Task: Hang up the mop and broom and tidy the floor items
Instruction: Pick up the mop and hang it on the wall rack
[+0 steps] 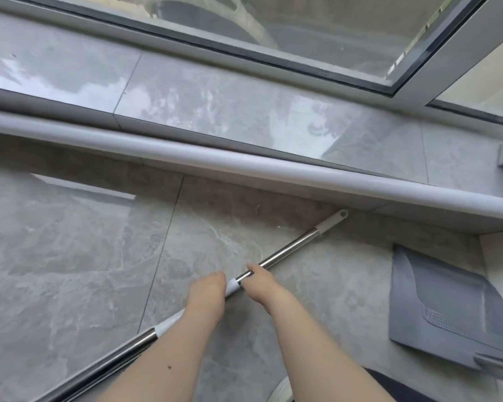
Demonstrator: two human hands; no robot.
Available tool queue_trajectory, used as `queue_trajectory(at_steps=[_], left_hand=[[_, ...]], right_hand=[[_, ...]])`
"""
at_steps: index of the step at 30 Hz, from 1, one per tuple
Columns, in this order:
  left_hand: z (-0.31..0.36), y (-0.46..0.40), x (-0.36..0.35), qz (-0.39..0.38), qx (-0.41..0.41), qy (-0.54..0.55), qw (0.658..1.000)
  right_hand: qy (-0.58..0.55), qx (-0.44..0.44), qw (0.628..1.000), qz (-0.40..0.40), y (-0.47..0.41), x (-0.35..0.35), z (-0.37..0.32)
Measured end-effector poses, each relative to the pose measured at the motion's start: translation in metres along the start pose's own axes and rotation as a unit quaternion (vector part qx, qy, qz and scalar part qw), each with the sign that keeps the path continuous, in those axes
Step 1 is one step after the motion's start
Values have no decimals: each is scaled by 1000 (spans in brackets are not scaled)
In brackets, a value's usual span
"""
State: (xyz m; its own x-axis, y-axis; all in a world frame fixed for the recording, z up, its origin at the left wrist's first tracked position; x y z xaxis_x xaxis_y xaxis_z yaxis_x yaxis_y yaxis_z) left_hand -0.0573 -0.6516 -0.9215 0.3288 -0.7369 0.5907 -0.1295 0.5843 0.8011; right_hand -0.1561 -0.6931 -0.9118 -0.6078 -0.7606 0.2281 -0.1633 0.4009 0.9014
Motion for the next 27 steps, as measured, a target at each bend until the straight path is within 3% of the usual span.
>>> queue_trajectory(at_steps=[6,14,18,24,27], left_hand=[[8,22,9,-17,-7,1,1000],[7,123,70,-59,12,26,998],[3,180,105,-42,-2,11,999],[-8,264,167,-7,8,55,998],[-9,312,203,37,0,57,998]], right_hand=[[-96,-7,995,29,20,3,1],[-154,20,985,71,146,29,-38],[-186,34,977,97,206,37,-68],[-164,139,937,277,316,75,-122],[-156,189,918,313,378,88,-155]])
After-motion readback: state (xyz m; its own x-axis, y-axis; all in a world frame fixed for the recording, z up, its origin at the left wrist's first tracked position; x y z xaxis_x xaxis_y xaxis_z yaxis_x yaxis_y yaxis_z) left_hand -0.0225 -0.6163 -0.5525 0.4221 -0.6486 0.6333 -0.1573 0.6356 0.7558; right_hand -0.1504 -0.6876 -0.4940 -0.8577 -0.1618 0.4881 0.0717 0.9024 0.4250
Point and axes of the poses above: each hand's wrist, its own y-axis away from the middle knuckle, its own x-axis out of the back of the hand, z = x × y, the point moved 8 cm from there along -y, towards the middle knuckle, and after that the axes turned 5 degrees about -z, right-handed, at the moved point
